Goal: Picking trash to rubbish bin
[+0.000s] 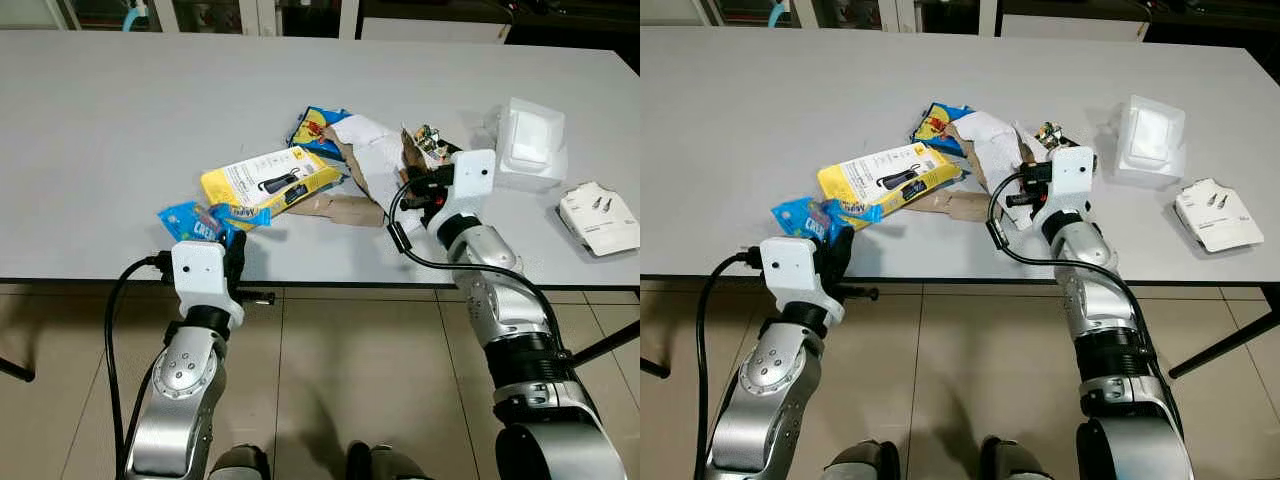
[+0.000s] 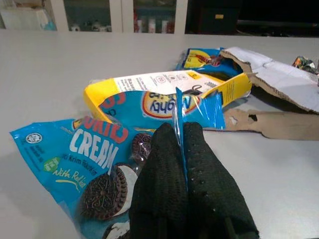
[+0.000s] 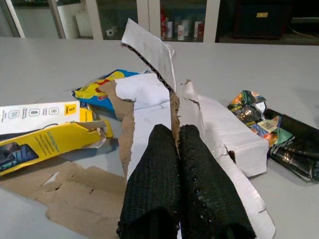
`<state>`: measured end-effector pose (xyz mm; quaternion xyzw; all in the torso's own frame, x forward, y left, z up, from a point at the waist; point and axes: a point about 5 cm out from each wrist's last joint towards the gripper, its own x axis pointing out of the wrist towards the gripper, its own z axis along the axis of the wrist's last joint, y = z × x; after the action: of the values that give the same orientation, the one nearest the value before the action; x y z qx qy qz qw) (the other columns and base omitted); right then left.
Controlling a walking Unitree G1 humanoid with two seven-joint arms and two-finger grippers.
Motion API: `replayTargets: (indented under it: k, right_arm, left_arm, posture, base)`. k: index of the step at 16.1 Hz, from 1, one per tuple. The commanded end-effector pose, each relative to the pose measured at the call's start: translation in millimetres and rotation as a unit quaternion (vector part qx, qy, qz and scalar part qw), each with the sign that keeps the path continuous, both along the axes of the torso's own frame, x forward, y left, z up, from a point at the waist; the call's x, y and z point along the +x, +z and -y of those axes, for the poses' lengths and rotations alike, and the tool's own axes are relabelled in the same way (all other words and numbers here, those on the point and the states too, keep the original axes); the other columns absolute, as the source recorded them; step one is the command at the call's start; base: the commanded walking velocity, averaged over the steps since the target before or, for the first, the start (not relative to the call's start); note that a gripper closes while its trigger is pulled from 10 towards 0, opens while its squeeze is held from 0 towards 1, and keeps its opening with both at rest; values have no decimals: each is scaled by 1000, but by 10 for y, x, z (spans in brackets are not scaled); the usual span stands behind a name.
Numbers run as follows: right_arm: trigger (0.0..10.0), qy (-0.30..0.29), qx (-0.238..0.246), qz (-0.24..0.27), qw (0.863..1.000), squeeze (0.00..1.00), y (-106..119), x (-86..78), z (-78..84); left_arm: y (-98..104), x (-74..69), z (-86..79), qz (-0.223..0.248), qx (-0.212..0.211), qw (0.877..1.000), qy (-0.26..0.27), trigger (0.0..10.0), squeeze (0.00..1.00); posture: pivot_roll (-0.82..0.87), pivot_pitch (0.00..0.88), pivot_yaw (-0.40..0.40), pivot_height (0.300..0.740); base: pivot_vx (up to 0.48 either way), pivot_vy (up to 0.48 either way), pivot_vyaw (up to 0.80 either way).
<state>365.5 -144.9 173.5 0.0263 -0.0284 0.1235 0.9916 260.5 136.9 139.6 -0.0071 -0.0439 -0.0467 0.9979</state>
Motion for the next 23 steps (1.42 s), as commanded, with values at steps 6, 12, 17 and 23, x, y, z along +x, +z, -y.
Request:
replayTargets:
  k: [6,12,17,23]
  right_arm:
    - [0,-5,6,-7,1000,0,-19,-32,21]
    - [0,-8,9,-9,1000,0,-17,-28,34]
    - [0,-12,9,-9,1000,0,-19,-34,42]
    - [0,-12,8,-14,1000,0,-26,-29,36]
  left_arm:
    - [-48,-22,-12,-18,-4,1000,-1,10000,0]
    - [-72,-23,-19,-26,-4,1000,-2,10000,0]
    - [-89,-14,-57,-30,-22,999,4,10000,0]
    - [-77,13,-51,-29,-32,999,3,10000,0]
  posture:
    - [5,129,-19,740]
    - [6,132,-18,740]
    - [5,133,-16,740]
    - [2,136,-19,740]
  base:
    - [-292,0,0]
    - [-321,0,0]
    - [-48,0,0]
    - [0,0,-133]
